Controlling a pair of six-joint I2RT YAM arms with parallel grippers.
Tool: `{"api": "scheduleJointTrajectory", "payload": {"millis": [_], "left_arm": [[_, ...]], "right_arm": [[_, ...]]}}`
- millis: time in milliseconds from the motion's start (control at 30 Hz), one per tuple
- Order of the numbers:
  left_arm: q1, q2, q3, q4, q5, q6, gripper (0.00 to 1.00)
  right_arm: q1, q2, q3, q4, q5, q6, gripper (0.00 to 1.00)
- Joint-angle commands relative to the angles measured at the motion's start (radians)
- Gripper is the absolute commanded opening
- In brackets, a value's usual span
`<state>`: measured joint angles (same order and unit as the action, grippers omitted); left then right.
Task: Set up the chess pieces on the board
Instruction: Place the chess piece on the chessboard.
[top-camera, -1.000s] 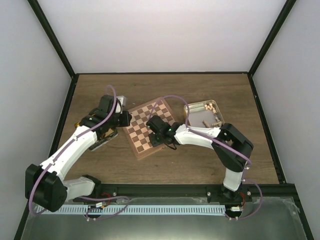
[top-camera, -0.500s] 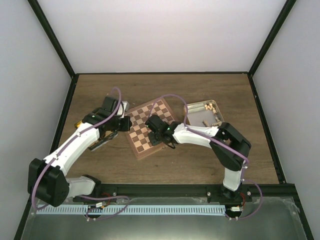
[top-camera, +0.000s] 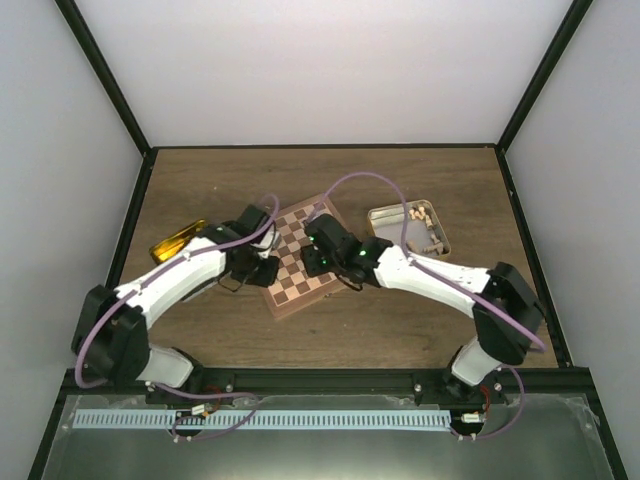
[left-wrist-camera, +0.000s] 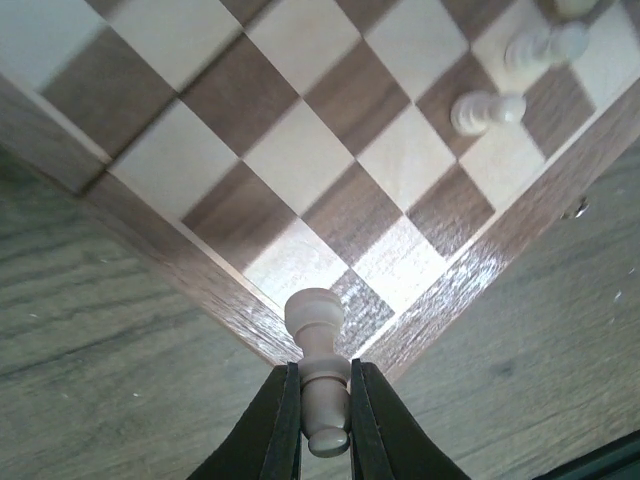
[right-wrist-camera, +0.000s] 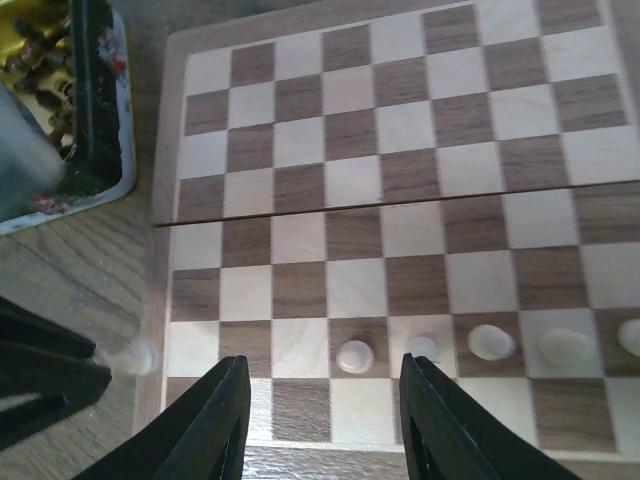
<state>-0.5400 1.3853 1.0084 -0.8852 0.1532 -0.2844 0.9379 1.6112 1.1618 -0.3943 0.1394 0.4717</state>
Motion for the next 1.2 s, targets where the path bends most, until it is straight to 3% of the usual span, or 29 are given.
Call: {"api": "scheduleJointTrajectory", "payload": {"millis": [0,267,433,533,667,733,1167], "left_arm": [[-0.076,0.098,0.072,-0.106,-0.045,0.005,0.04],[-0.132,0.243,0.165,-0.202,-0.123,0.007,0.05],[-0.141,0.296,0.201,-0.212,-0.129,0.005,0.14],[-0.141,0.309,0.2,-0.205,-0.133,0.002,0.22],[-0.141,0.273,0.191,-0.162,-0.132,-0.022,0.46],[-0.141,0.245,0.169,-0.121,-0.132,-0.043,0.5],[-0.141,0.104,-0.027,0.105,-0.143,-0.136,0.42]], "right_arm": [[-0.049,-0.086,-0.086,0.024,0.042,0.089,0.44],[-0.101,-0.201,-0.229,0.078,0.045,0.145,0.44],[-0.114,-0.223,-0.265,0.095,0.034,0.139,0.44],[-0.12,-0.234,-0.273,0.096,0.031,0.133,0.44],[-0.123,-0.243,-0.275,0.099,0.024,0.13,0.44],[-0.125,-0.242,-0.274,0.098,0.022,0.13,0.45],[-0.125,-0.204,-0.243,0.079,0.023,0.126,0.44]]}}
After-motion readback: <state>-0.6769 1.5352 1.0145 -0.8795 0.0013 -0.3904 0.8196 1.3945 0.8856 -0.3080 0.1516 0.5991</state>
